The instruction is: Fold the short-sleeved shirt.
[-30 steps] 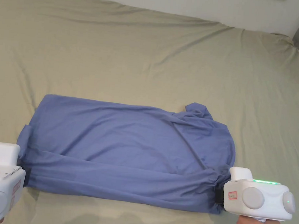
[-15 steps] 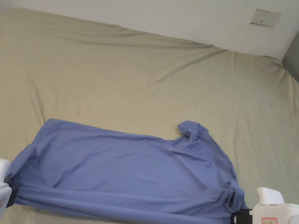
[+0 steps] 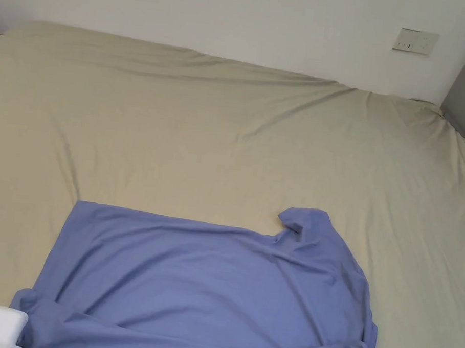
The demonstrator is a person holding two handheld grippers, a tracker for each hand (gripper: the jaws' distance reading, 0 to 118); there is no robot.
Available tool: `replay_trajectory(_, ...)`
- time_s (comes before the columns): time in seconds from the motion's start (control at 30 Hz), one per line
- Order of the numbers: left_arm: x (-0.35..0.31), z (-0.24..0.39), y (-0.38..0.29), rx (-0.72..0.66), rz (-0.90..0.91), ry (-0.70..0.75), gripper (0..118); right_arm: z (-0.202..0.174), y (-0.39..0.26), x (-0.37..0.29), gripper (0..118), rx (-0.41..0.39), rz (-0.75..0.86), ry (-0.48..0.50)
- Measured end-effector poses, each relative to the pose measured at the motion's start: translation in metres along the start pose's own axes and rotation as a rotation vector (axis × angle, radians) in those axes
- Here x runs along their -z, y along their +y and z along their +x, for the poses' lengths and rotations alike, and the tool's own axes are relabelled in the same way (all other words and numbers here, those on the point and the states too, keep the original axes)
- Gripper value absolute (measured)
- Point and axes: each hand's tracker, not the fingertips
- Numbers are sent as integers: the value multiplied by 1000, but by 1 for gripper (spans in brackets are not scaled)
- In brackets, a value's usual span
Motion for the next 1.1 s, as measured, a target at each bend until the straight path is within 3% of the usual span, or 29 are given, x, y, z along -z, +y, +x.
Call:
replay_trajectory(0.03, -2, -4, 3, 9, 7, 44, 70, 9, 1, -4, 96, 25, -2, 8)
replay_trajectory(0.1, -5, -13, 7, -2, 10, 44, 71, 20, 4, -15, 96, 81, 5, 13)
replay_trajectory(0.17, -15, -21, 13, -51, 44, 40, 73, 32, 7, -30, 96, 94, 35, -43)
replay_trajectory(0.27, -37, -28, 26, -77, 136, 70, 94, 39, 14, -66, 96, 103, 135, -79)
replay_trajectory(0.3, -47, -28, 32, -87, 185, 65, 97, 38, 17, -80, 96, 101, 184, -90)
replay_trajectory(0.4, -88, -26, 54, -117, 369, 52, 97, 15, 29, -133, 96, 54, 381, -95)
replay_trajectory(0.53, -158, -15, 89, -157, 664, 34, 95, -38, 43, -202, 94, -83, 665, -102)
replay_trajectory(0.6, -195, -3, 103, -169, 790, 22, 83, -70, 45, -229, 85, -153, 786, -89)
replay_trajectory(0.67, -224, 11, 115, -157, 886, 69, 47, -103, 47, -250, 51, -210, 897, -95)
replay_trajectory(0.73, -237, 20, 125, -138, 945, 109, 17, -130, 46, -263, 8, -239, 981, -80)
replay_trajectory(0.83, -249, 33, 134, -115, 979, 98, 0, -156, 45, -269, 2, -272, 1077, -67)
replay_trajectory(1.1, -237, 49, 155, -110, 959, 46, 0, -187, 58, -246, 2, -329, 1081, -31)
